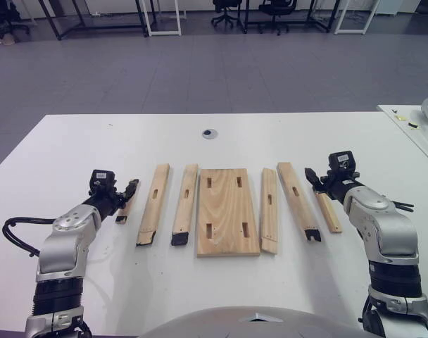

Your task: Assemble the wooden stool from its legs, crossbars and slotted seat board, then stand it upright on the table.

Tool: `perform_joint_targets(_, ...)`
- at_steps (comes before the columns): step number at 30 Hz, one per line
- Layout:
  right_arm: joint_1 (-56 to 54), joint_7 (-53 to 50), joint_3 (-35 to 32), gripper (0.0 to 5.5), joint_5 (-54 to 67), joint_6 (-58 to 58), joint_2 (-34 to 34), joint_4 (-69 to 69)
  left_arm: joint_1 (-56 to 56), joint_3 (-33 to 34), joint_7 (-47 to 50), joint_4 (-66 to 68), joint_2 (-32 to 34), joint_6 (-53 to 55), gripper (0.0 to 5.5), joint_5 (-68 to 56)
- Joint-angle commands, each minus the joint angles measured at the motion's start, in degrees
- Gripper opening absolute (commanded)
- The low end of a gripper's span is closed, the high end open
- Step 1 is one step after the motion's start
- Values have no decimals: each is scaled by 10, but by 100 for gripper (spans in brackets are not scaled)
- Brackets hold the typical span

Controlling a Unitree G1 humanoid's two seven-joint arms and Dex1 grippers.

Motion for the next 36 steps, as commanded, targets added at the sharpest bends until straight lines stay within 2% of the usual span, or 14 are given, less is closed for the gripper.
perform_joint_targets(1,-9,-4,-3,359,-4,-4,1,3,9,-13,-7,19,13,1,312,15)
perform_joint_targets(9,-9,-11,-4,359,-4,-10,6,3,29,-33,-23,48,22,10,312,26)
perform_joint_targets(19,-4,-19,-6,356,-1,-15,15,-5,50,-55,-55,94,53,-38,135,51)
perform_joint_targets(23,-11,-19,-3,356,-2,-20,17,0,45,-60,-46,132,55,-66,130,68)
perform_joint_targets(26,-24,-16,-12,356,12,-24,31,-2,4,-52,-28,140,55,-127,130,80)
perform_joint_targets(29,-48,-4,-49,356,89,17,85,-17,-67,-35,-1,130,33,-193,130,74)
perform_joint_targets(32,-101,-10,-99,356,199,55,158,-24,-116,-63,-11,83,-10,-265,130,60)
perform_joint_targets(36,-171,-44,-156,356,321,91,222,-15,-145,-112,-66,13,-57,-271,130,11)
